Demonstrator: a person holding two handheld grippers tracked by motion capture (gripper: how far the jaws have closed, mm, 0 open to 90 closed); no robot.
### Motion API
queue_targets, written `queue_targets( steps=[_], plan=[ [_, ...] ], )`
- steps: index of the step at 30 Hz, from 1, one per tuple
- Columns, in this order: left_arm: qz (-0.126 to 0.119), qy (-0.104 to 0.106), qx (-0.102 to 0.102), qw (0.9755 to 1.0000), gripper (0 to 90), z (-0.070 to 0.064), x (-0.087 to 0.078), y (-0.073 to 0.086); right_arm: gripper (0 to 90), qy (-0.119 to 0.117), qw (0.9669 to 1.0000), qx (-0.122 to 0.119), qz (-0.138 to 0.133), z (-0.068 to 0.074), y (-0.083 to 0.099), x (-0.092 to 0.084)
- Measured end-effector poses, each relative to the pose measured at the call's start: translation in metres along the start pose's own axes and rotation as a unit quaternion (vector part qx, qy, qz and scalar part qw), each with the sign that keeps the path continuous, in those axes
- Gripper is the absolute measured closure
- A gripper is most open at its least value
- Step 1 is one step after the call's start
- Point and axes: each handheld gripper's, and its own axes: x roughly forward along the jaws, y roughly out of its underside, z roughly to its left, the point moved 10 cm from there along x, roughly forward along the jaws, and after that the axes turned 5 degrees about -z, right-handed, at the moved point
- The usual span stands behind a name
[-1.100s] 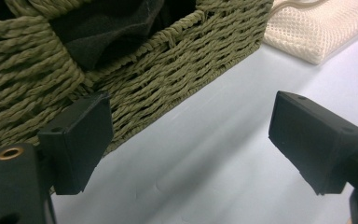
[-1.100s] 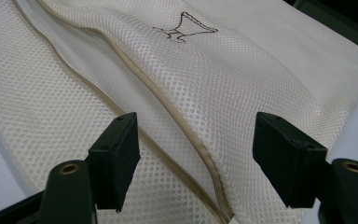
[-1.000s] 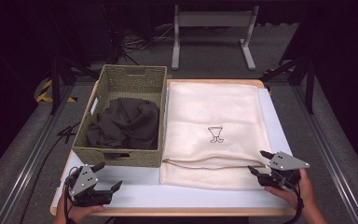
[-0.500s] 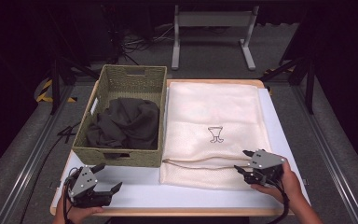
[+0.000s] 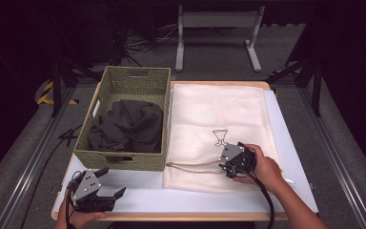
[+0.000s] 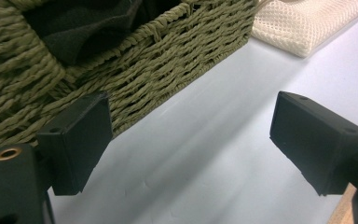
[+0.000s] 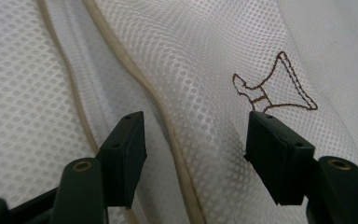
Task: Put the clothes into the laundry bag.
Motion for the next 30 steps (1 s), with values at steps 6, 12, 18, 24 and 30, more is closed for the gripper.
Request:
queue_targets(
  steps=[6,12,18,24,30],
  plan=[
    [0.001,0.003,-0.001,1.0000,13.6,0.000,0.000,0.001,58.0,0.007,0.9999,-0.006,0.012,-0.002,-0.002,0.011],
    [0.004,0.006,-0.001,1.0000,13.6,-0.001,0.001,0.001,74.0,0.010,1.0000,-0.001,0.000,-0.003,-0.006,0.010],
    [0.003,0.006,0.000,1.0000,13.5,-0.001,0.001,0.001,84.6,0.008,0.9995,0.017,-0.024,-0.003,-0.010,0.008],
    [-0.017,0.000,0.013,0.9998,14.0,0.001,-0.006,-0.010,85.4,0.021,0.9984,0.025,-0.045,-0.008,-0.018,0.000],
    [-0.039,-0.017,0.005,0.9991,12.0,0.010,-0.021,-0.020,85.9,0.033,0.9960,0.048,-0.068,-0.019,-0.029,-0.010]
  ],
)
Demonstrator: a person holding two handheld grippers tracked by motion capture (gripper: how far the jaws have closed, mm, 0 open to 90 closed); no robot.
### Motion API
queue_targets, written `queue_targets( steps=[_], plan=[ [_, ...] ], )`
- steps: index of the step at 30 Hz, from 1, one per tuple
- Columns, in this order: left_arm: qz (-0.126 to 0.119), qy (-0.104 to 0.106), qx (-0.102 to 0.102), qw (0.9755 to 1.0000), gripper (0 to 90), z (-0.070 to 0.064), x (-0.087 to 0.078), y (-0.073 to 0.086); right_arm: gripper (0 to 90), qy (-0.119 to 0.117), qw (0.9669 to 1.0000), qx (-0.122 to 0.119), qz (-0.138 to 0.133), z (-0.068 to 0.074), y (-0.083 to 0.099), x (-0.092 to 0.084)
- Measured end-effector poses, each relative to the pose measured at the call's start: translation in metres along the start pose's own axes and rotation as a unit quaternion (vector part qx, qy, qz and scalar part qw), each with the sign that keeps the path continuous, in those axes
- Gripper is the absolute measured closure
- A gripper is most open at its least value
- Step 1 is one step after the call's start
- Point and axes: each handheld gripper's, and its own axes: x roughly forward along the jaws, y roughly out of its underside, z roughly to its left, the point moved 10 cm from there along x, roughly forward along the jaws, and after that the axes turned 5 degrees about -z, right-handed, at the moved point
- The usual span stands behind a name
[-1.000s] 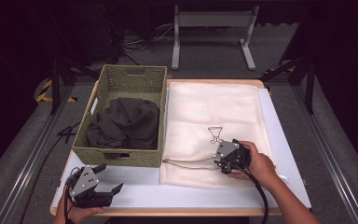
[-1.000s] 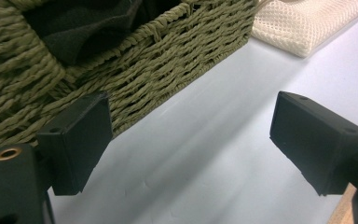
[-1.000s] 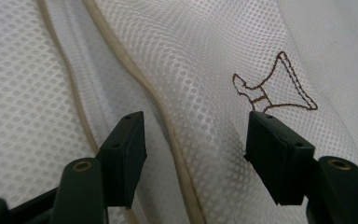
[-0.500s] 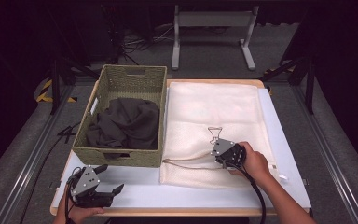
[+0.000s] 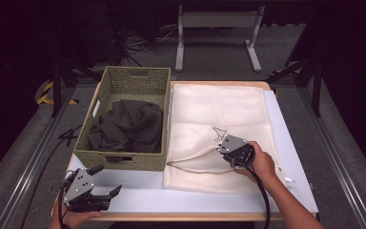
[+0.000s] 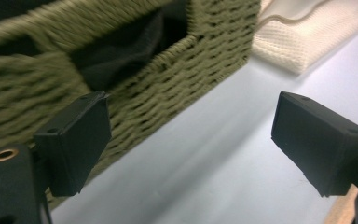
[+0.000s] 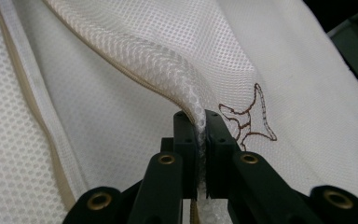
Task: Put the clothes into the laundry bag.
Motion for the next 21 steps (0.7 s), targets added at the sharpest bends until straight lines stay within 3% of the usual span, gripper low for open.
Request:
queue_targets(
  steps=[3,6,10,11,16,17,19,20,21],
  plan=[
    [-0.009,0.003,0.001,1.0000,10.1,0.003,-0.006,-0.010,86.0,0.007,0.9999,0.005,-0.007,-0.005,-0.007,-0.004],
    [-0.013,0.000,0.016,0.9998,9.0,0.007,-0.011,-0.026,86.1,0.017,0.9996,0.016,-0.017,-0.013,-0.016,-0.009],
    [0.000,0.000,0.042,0.9991,7.3,0.016,-0.009,-0.048,86.1,0.025,0.9989,0.030,-0.028,-0.022,-0.025,-0.013],
    [0.012,-0.005,0.059,0.9982,6.9,0.023,-0.005,-0.058,86.1,0.025,0.9986,0.035,-0.031,-0.023,-0.027,-0.014],
    [0.041,-0.002,0.075,0.9963,4.8,0.046,0.016,-0.085,86.2,0.029,0.9973,0.050,-0.045,-0.029,-0.036,-0.019],
    [0.053,-0.002,0.077,0.9956,4.8,0.052,0.026,-0.090,86.2,0.030,0.9971,0.051,-0.047,-0.030,-0.036,-0.019],
    [0.055,0.007,0.070,0.9960,3.6,0.054,0.031,-0.093,86.2,0.028,0.9970,0.054,-0.048,-0.030,-0.037,-0.018],
    [0.065,0.033,0.055,0.9958,3.6,0.056,0.039,-0.094,86.2,0.028,0.9970,0.054,-0.049,-0.030,-0.037,-0.018],
    [0.085,0.033,0.056,0.9943,2.2,0.061,0.046,-0.092,86.2,0.027,0.9969,0.053,-0.051,-0.031,-0.038,-0.018]
  ],
)
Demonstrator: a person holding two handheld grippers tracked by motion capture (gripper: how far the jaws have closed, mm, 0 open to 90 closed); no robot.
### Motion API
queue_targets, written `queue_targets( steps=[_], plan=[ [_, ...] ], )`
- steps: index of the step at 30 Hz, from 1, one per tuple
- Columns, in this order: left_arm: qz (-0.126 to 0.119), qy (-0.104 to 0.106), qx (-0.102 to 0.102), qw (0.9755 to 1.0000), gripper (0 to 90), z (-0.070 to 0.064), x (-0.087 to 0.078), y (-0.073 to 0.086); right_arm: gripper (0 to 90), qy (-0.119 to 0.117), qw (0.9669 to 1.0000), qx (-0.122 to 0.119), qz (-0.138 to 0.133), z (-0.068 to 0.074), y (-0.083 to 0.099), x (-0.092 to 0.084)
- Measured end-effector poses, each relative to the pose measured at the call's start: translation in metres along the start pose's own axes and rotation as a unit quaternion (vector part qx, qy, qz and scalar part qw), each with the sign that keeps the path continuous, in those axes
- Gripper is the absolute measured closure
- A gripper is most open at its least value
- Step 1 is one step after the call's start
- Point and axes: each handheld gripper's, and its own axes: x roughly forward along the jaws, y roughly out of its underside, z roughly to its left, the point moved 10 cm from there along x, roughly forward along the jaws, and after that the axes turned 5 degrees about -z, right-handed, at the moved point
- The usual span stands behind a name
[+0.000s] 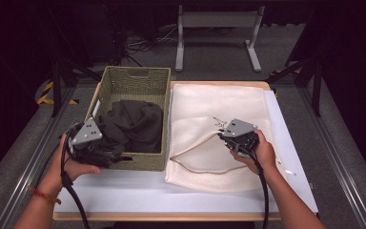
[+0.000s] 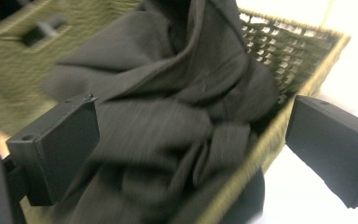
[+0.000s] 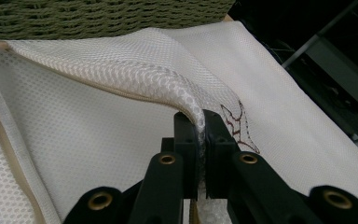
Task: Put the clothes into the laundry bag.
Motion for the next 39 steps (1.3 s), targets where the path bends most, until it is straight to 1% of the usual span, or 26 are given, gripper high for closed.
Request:
queue_targets(
  steps=[1,3,4,6,7,8,9,11,16,19,20,21,22,24,26,28,29,30,32,33,34,35,36,37,38,39],
  plan=[
    [0.033,-0.016,0.011,0.9993,2.8,0.010,0.009,0.003,86.1,-0.002,1.0000,0.000,0.001,0.000,0.000,0.000],
    [0.048,-0.005,0.010,0.9988,2.6,0.017,0.018,0.003,86.1,-0.007,1.0000,0.003,0.003,0.002,0.002,0.002],
    [0.065,-0.010,0.014,0.9977,2.4,0.024,0.023,0.004,86.1,-0.007,1.0000,0.001,0.003,0.002,0.002,0.002],
    [0.086,-0.009,0.007,0.9963,2.0,0.035,0.033,0.007,86.0,-0.009,0.9999,0.006,0.002,0.003,0.004,0.003],
    [0.098,-0.017,0.009,0.9950,1.8,0.041,0.038,0.009,86.0,-0.012,0.9999,0.009,0.000,0.003,0.004,0.003],
    [0.111,-0.018,0.009,0.9936,1.8,0.045,0.043,0.011,86.0,-0.015,0.9998,0.010,-0.003,0.004,0.005,0.004],
    [0.118,-0.011,0.006,0.9929,0.8,0.046,0.049,0.012,86.0,-0.017,0.9998,0.012,-0.003,0.004,0.006,0.005],
    [0.143,-0.004,0.006,0.9897,0.4,0.048,0.059,0.016,86.0,-0.019,0.9997,0.012,-0.001,0.007,0.008,0.006],
    [0.209,0.010,0.010,0.9777,0.0,0.051,0.091,0.031,86.1,-0.026,0.9996,-0.001,0.006,0.013,0.013,0.010],
    [0.223,0.033,-0.007,0.9742,0.0,0.049,0.105,0.035,86.1,-0.031,0.9995,0.001,0.009,0.016,0.015,0.010],
    [0.230,0.044,-0.010,0.9722,0.0,0.047,0.107,0.036,86.0,-0.032,0.9994,0.003,0.008,0.016,0.016,0.010],
    [0.239,0.061,-0.018,0.9689,0.0,0.043,0.110,0.039,86.1,-0.033,0.9994,0.002,0.008,0.016,0.016,0.010],
    [0.254,0.078,-0.020,0.9640,0.0,0.037,0.112,0.044,86.1,-0.036,0.9993,0.002,0.009,0.017,0.017,0.010],
    [0.270,0.092,-0.009,0.9586,0.0,0.030,0.111,0.048,86.1,-0.039,0.9992,0.003,0.009,0.018,0.018,0.010],
    [0.269,0.097,-0.005,0.9582,0.0,0.028,0.111,0.049,86.1,-0.042,0.9990,0.005,0.012,0.019,0.020,0.010],
    [0.267,0.095,-0.005,0.9591,0.0,0.029,0.112,0.050,86.1,-0.045,0.9989,0.008,0.012,0.020,0.021,0.010],
    [0.269,0.092,-0.005,0.9586,0.0,0.030,0.113,0.050,86.1,-0.045,0.9989,0.008,0.012,0.019,0.021,0.010],
    [0.273,0.083,0.002,0.9583,0.0,0.032,0.114,0.051,86.1,-0.045,0.9989,0.008,0.013,0.020,0.022,0.010],
    [0.287,0.063,0.011,0.9557,0.0,0.037,0.117,0.054,86.1,-0.042,0.9990,0.006,0.013,0.019,0.021,0.010],
    [0.287,0.063,0.011,0.9557,0.0,0.037,0.117,0.054,86.1,-0.042,0.9990,0.006,0.013,0.019,0.021,0.010],
    [0.275,0.042,-0.011,0.9603,0.0,0.035,0.122,0.054,86.2,-0.041,0.9990,0.009,0.011,0.019,0.021,0.009],
    [0.284,0.044,0.006,0.9577,0.0,0.038,0.122,0.055,86.2,-0.043,0.9990,0.009,0.010,0.019,0.020,0.007],
    [0.283,0.039,0.005,0.9584,0.0,0.039,0.122,0.055,86.2,-0.042,0.9990,0.011,0.007,0.018,0.020,0.006],
    [0.278,0.034,-0.002,0.9598,0.0,0.038,0.124,0.054,86.2,-0.042,0.9990,0.013,0.005,0.018,0.019,0.005],
    [0.282,0.036,0.002,0.9587,0.0,0.039,0.123,0.054,86.2,-0.041,0.9991,0.015,0.003,0.017,0.019,0.005],
    [0.283,0.037,0.005,0.9584,0.2,0.040,0.123,0.054,86.2,-0.040,0.9991,0.015,0.003,0.016,0.018,0.004]
  ],
)
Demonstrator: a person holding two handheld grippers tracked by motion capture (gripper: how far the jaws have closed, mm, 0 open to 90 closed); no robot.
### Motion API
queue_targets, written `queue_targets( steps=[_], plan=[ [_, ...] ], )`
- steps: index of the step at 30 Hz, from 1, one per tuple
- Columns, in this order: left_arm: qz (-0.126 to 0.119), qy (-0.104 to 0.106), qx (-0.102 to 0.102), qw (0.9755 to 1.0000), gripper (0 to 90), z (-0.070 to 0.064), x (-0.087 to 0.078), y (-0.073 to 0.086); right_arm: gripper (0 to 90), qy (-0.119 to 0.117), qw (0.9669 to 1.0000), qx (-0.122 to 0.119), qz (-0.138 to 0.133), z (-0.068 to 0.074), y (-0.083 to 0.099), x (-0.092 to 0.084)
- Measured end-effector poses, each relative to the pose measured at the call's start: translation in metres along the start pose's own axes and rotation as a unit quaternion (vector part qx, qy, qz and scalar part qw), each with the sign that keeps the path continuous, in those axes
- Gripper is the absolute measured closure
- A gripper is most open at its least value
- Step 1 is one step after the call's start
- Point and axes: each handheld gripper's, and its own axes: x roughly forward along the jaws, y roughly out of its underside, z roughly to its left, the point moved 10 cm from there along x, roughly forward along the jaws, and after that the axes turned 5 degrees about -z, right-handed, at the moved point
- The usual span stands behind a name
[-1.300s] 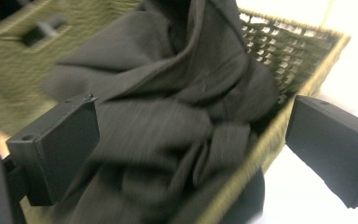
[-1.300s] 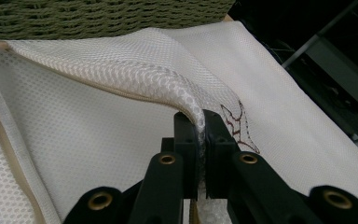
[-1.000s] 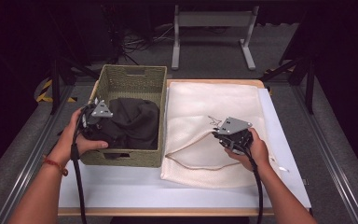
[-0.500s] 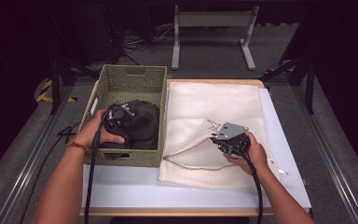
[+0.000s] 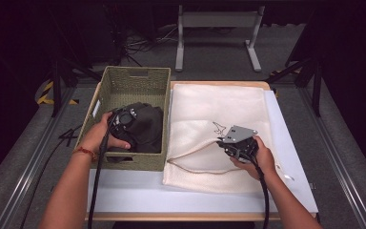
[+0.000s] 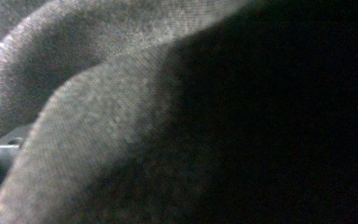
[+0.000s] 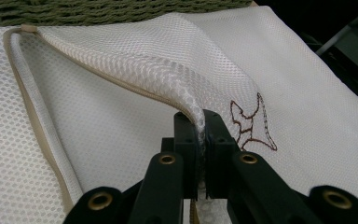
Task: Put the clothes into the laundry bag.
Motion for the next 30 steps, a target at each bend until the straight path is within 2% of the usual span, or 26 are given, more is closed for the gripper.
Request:
queue_targets(
  steps=[1,3,5,6,8,11,14,15,16,17,19,20,23,25,26,27,28,29,30],
  plan=[
    [-0.002,0.000,-0.005,1.0000,0.5,-0.001,0.001,-0.001,86.2,0.000,1.0000,0.000,-0.001,0.000,0.000,-0.001],
    [0.008,-0.008,0.003,0.9999,0.7,-0.001,0.000,0.000,86.1,0.000,1.0000,0.003,-0.003,-0.001,-0.001,-0.001],
    [-0.002,-0.016,-0.013,0.9998,0.7,-0.006,0.003,-0.003,86.1,-0.001,1.0000,0.003,-0.002,-0.001,0.000,-0.001],
    [0.011,-0.011,0.000,0.9999,0.6,-0.004,0.001,-0.002,86.1,-0.003,1.0000,0.003,-0.001,0.000,0.000,0.000],
    [0.000,-0.004,-0.016,0.9999,0.7,-0.005,0.002,-0.003,86.1,-0.003,1.0000,0.002,0.000,0.000,0.000,0.000],
    [0.006,0.006,-0.017,0.9998,0.2,-0.005,0.002,-0.001,85.9,-0.003,1.0000,0.001,-0.001,0.000,0.000,0.000],
    [0.006,0.005,-0.021,0.9997,0.0,-0.004,0.002,-0.001,85.9,-0.004,1.0000,0.003,-0.004,0.000,0.001,-0.001],
    [0.012,0.006,-0.015,0.9998,0.0,-0.003,0.001,0.000,85.9,-0.005,1.0000,0.005,-0.005,0.000,0.001,-0.001],
    [0.008,0.003,-0.020,0.9998,0.4,-0.004,0.002,-0.001,85.9,-0.007,1.0000,0.006,-0.004,-0.001,0.002,-0.001],
    [0.015,0.002,-0.013,0.9998,1.9,-0.003,0.000,0.000,85.9,-0.008,0.9999,0.007,-0.003,-0.001,0.003,-0.001],
    [0.013,0.000,-0.016,0.9998,7.2,-0.003,-0.001,0.000,86.0,-0.007,1.0000,0.006,0.000,-0.001,0.005,0.000],
    [0.015,-0.002,-0.010,0.9998,9.8,-0.002,-0.002,0.000,86.0,-0.006,1.0000,0.006,-0.001,-0.001,0.005,-0.001],
    [0.006,-0.011,-0.010,0.9999,20.2,0.001,-0.005,0.000,86.0,-0.006,1.0000,0.004,-0.003,-0.001,0.003,-0.002],
    [-0.004,-0.014,-0.019,0.9997,27.1,0.000,-0.006,-0.001,86.0,-0.007,1.0000,0.005,-0.005,-0.002,0.004,-0.003],
    [0.022,-0.010,0.014,0.9996,29.6,0.004,-0.011,0.003,86.0,-0.007,0.9999,0.007,-0.006,-0.002,0.004,-0.003],
    [-0.002,-0.017,-0.013,0.9998,32.4,0.000,-0.009,-0.001,86.0,-0.008,0.9999,0.008,-0.006,-0.002,0.004,-0.003],
    [0.018,-0.018,0.015,0.9996,37.9,0.005,-0.013,0.002,86.0,-0.008,0.9999,0.008,-0.006,-0.003,0.004,-0.003],
    [-0.004,-0.024,-0.011,0.9996,40.7,0.002,-0.011,-0.001,86.0,-0.009,0.9999,0.008,-0.007,-0.003,0.004,-0.003],
    [0.013,-0.023,0.013,0.9996,41.4,0.004,-0.015,0.002,86.0,-0.009,0.9999,0.008,-0.007,-0.003,0.004,-0.003]
  ],
)
